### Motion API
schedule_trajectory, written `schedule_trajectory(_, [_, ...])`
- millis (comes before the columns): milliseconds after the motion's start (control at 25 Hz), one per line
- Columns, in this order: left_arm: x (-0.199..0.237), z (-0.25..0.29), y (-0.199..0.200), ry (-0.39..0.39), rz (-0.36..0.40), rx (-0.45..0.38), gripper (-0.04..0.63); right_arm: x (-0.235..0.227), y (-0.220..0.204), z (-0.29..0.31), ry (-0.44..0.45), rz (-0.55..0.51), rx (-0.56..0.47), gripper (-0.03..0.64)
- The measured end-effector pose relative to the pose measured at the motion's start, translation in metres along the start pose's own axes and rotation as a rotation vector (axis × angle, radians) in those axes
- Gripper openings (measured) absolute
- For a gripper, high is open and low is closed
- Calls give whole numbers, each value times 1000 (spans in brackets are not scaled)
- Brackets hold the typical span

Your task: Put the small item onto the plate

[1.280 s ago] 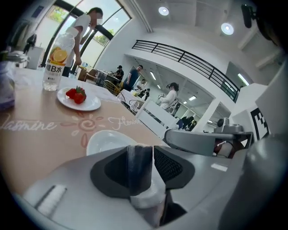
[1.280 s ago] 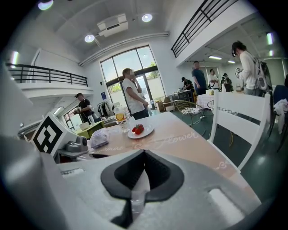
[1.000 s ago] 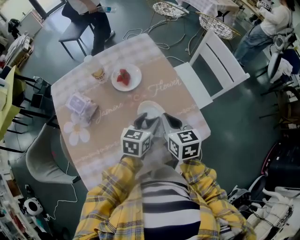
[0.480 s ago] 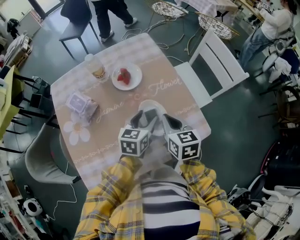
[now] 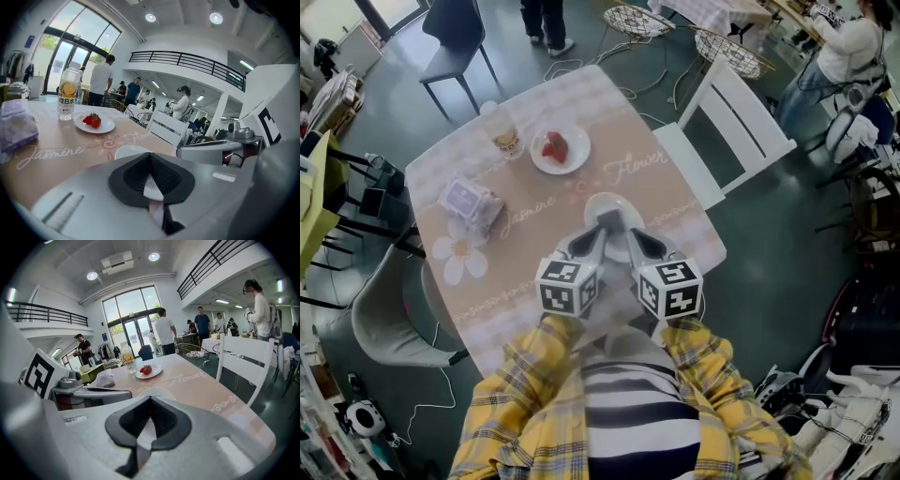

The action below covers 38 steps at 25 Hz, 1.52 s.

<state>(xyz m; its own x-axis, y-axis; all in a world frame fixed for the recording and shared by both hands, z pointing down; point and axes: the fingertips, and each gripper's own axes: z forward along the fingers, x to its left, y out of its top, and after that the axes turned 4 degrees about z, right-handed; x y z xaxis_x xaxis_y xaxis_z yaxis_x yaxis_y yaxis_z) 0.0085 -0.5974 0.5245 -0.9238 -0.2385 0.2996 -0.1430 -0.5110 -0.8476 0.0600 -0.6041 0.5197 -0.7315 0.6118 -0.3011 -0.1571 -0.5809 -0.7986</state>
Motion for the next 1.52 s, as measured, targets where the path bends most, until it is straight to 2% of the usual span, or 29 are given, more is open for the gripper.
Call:
schedule_trajectory(280, [-2,-28,-7,-30,-3,2,2,14,-10,-14,-42,12,-13,-3])
schedule_trajectory(480, [-13,-50,-15,-103,4,21,0,24,-13,-27,-77,25,-37,-3])
schedule_trajectory(1000, [-22,-116,-40,-178,72,31,0,68,-41,-56,-154,47,-69,-3])
schedule_trajectory(1240, [-18,-136,-47,-160,83,39,0,84,-53,-68,-172,44,-76,-3])
schedule_trajectory(1520, [-29,-145,-56,-113,88,38,0,88,-64,-83,-146,44,-78,-3])
